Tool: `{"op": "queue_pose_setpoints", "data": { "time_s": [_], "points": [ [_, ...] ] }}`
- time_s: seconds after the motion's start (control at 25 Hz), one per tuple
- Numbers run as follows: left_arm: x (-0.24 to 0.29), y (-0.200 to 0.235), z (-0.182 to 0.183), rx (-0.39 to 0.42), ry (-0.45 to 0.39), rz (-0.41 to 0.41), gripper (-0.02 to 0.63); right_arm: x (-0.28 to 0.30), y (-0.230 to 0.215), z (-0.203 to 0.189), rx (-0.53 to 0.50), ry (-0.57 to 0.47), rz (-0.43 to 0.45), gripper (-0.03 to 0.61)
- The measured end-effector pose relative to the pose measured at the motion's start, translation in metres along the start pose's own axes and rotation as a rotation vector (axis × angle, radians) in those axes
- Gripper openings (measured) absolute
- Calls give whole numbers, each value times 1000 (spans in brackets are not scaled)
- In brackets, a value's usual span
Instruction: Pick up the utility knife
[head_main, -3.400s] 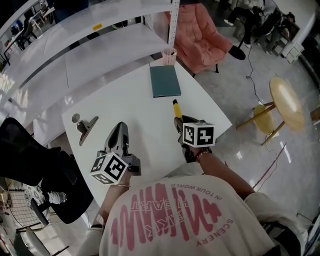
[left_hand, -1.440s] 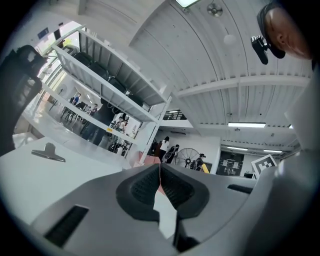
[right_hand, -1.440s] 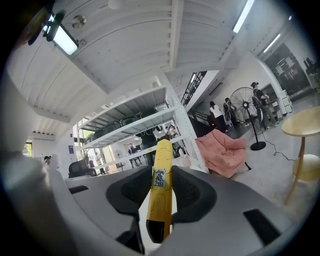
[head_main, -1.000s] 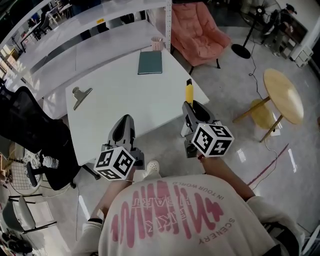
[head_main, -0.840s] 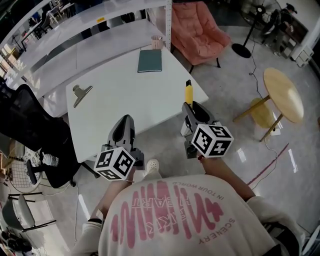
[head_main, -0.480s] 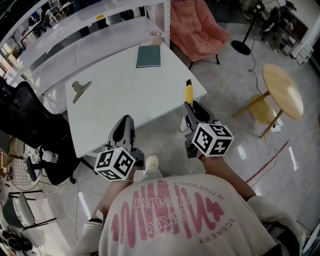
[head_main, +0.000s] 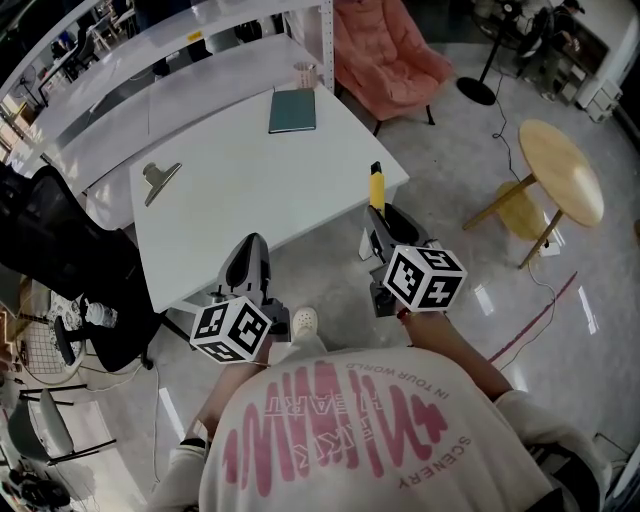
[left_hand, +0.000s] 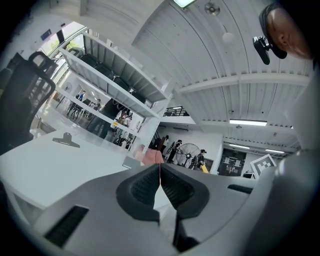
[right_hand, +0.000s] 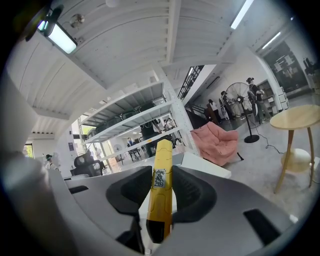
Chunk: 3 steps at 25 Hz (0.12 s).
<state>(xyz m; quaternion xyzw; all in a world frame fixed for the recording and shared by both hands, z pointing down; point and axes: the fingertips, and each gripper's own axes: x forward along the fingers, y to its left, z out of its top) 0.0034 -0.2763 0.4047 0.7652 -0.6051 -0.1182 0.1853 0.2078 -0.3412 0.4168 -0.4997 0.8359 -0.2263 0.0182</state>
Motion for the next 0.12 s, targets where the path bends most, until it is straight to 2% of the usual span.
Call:
{"op": "queue_pose_setpoints", "data": {
  "time_s": [0.12],
  "points": [
    [-3, -2, 0, 1, -1, -1, 25, -5, 0, 0, 0, -2, -2, 140]
  ]
}}
